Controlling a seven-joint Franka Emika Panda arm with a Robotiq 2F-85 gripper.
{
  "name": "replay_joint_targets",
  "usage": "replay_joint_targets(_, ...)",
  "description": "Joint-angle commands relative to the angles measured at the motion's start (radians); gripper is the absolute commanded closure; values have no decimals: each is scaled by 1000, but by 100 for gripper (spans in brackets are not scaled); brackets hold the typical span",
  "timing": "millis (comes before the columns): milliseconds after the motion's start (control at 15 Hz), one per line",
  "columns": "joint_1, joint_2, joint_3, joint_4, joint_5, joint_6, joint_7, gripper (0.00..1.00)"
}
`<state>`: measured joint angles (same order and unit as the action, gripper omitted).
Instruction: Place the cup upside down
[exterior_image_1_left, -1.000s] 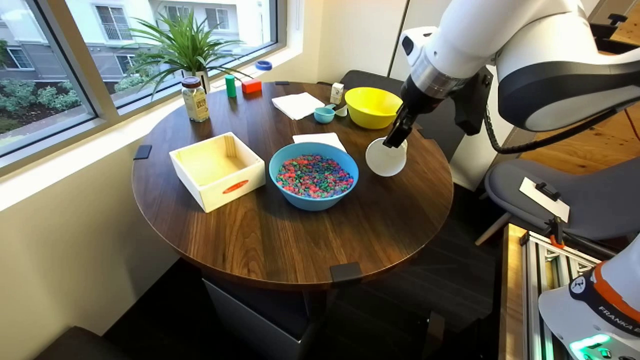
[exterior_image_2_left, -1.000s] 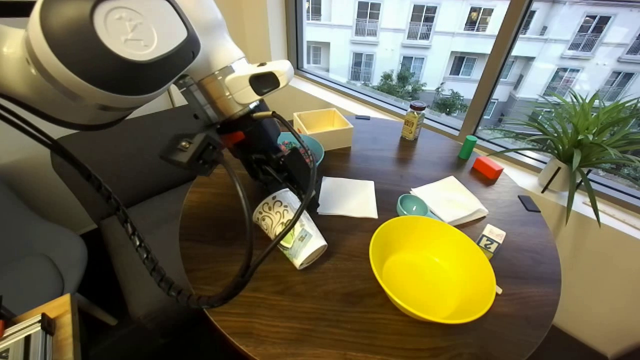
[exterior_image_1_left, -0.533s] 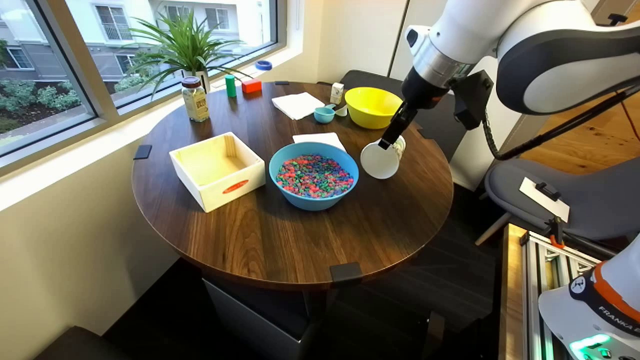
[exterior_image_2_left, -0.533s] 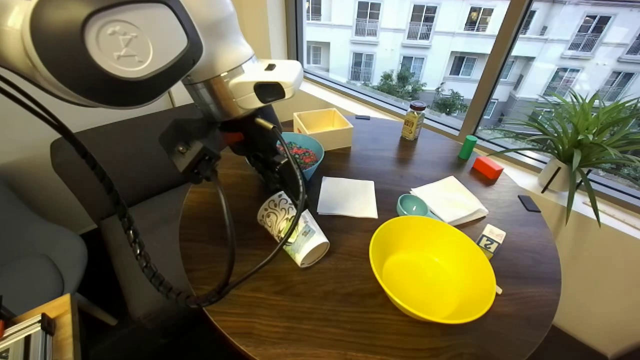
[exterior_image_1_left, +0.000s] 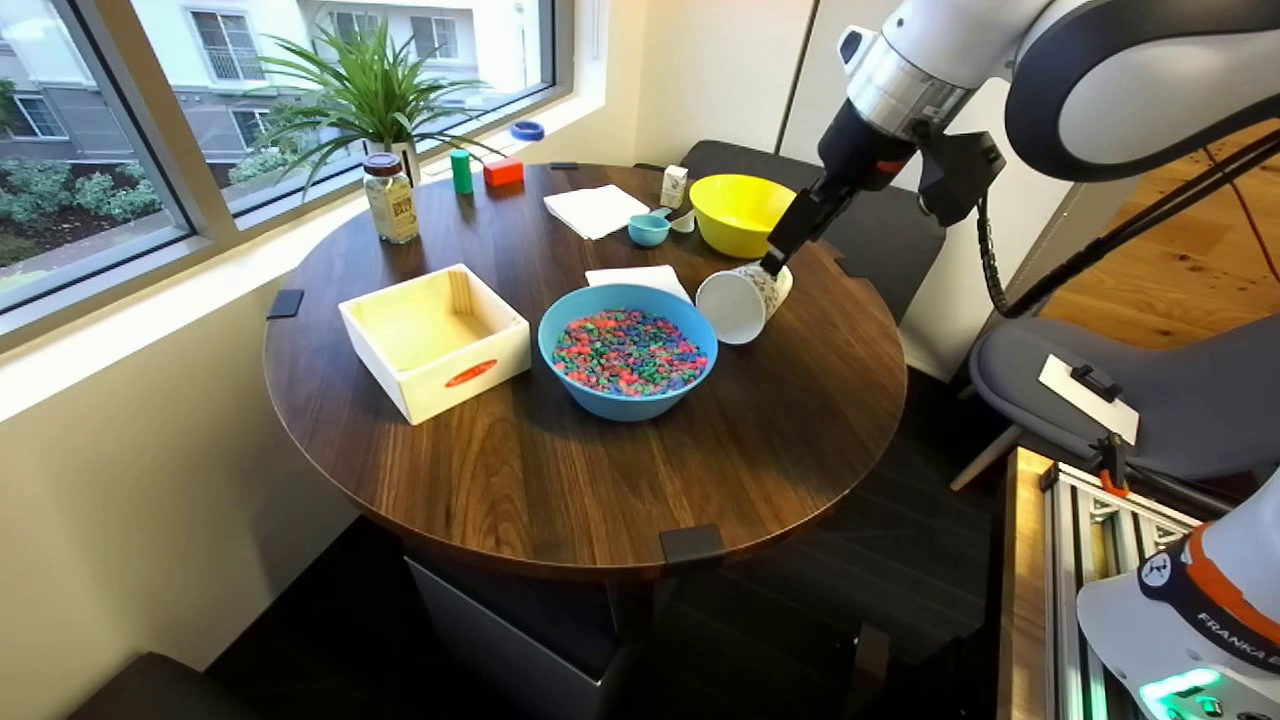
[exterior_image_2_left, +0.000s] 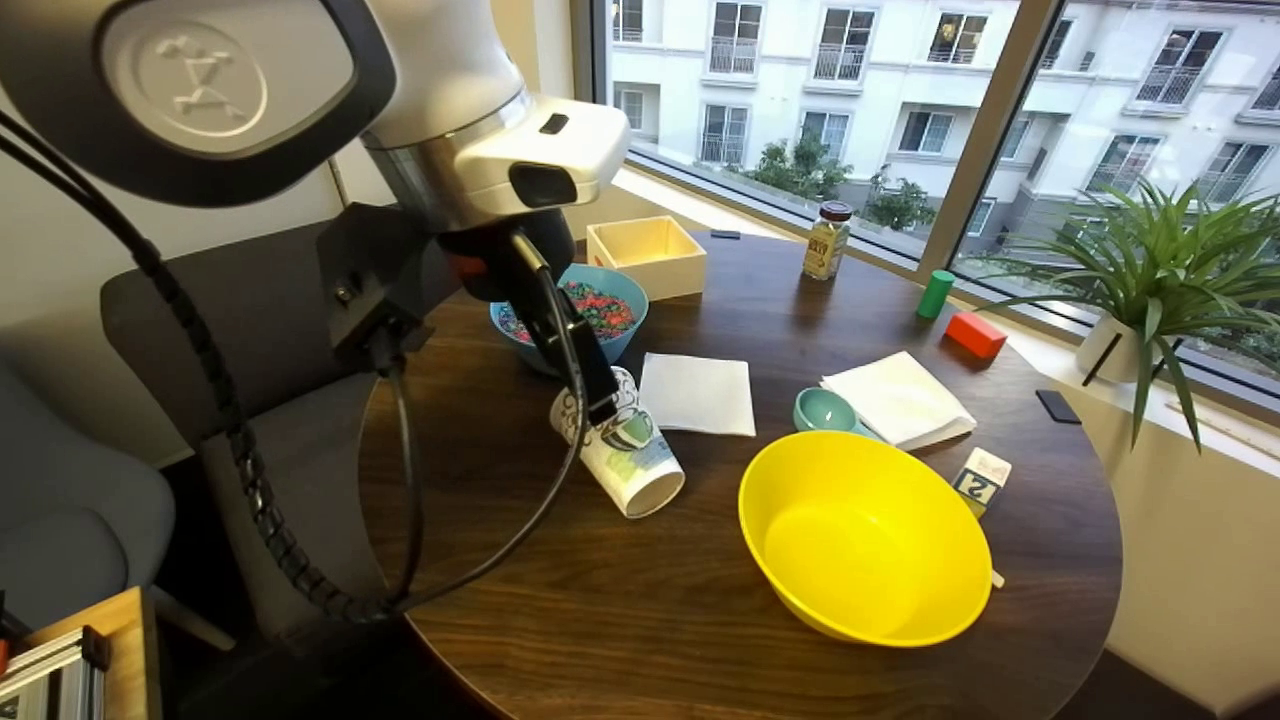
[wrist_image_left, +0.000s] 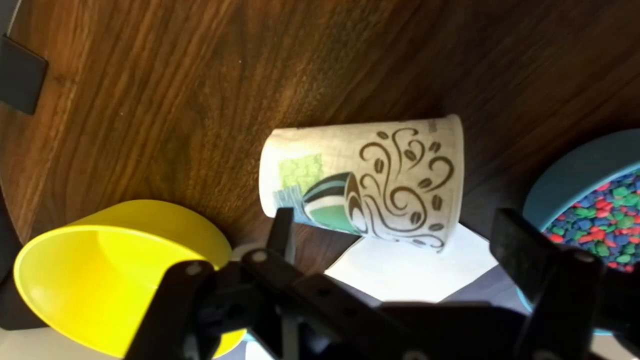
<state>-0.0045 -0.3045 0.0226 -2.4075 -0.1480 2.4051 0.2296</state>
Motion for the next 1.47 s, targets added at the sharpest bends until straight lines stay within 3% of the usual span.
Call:
replay_joint_targets(0,-13,2,15,1,6,-1,-5,0)
replay_joint_targets(267,-18,9,10,12,42,-10,41,0)
replay_joint_targets(867,-77,33,23,69,122,-9,367,0)
replay_joint_targets(1400,-101,133,-2,157,197,-20,628,0)
